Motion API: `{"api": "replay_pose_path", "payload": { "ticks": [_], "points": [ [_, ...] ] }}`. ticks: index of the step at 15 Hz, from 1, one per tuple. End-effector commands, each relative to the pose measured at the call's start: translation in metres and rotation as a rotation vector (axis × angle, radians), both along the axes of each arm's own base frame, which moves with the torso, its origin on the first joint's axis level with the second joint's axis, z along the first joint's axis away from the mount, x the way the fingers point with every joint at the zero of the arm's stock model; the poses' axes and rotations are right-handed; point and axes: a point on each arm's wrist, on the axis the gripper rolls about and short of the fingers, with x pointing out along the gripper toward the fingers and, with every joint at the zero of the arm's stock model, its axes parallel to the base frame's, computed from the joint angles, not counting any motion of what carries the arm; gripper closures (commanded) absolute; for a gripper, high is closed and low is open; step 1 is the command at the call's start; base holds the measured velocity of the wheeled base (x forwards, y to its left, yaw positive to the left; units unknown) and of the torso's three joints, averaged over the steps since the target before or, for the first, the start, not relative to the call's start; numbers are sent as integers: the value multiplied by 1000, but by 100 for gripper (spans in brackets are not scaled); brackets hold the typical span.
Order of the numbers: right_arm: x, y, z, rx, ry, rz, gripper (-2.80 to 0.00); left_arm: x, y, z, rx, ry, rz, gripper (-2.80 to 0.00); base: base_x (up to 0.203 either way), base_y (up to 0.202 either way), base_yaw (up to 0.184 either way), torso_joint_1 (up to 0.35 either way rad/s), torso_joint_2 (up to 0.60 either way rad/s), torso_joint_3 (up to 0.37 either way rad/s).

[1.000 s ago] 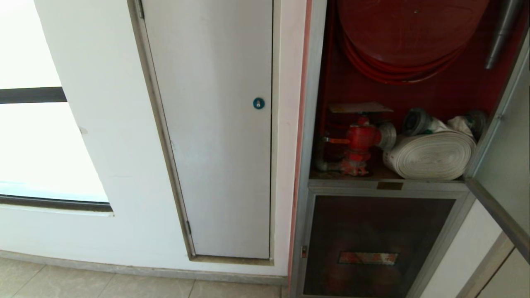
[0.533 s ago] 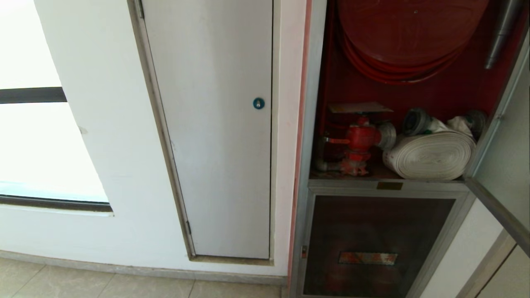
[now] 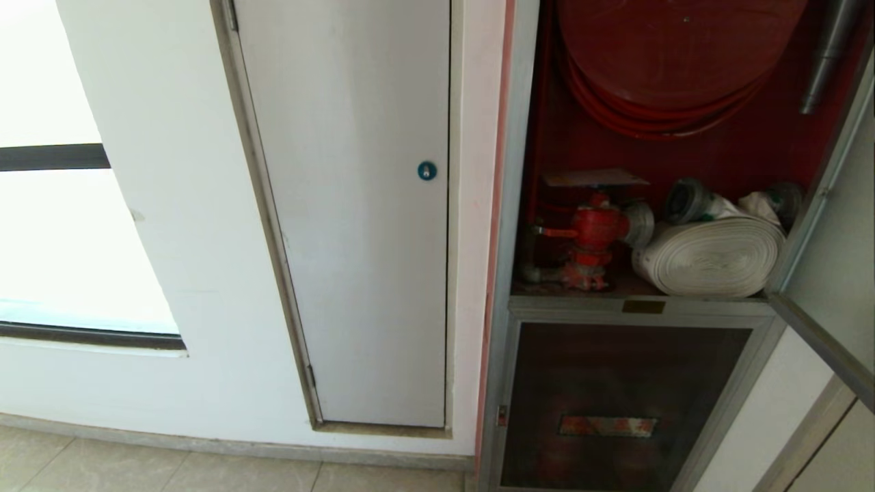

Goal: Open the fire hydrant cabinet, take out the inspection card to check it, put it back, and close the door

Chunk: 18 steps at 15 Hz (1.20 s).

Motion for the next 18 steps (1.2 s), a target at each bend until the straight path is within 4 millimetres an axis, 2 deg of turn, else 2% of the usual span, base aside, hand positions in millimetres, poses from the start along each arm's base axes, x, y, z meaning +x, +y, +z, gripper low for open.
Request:
{"api": "replay_pose_path", "payload": {
  "ticks": [1,6,9,14,15,18],
  "points": [
    [-1,13,2,-20,-17,80,0,2,0,-8,1,29,-2,0,0,0,0,0,0,0],
    [-10,56,-3,-50,-6,323,0,2,0,-8,1,28,0,0,0,0,0,0,0,0],
    [-36,82,-9,-53,8,533,0,2,0,-7,1,26,-1,0,0,0,0,0,0,0],
    [-102,114,-35,-82,18,833,0,2,0,-8,1,29,0,0,0,0,0,0,0,0],
    [-111,119,-43,-51,58,906,0,2,0,-8,1,27,-1,0,0,0,0,0,0,0],
    [-119,122,-41,26,140,1053,0,2,0,-8,1,29,-2,0,0,0,0,0,0,0]
  ]
}}
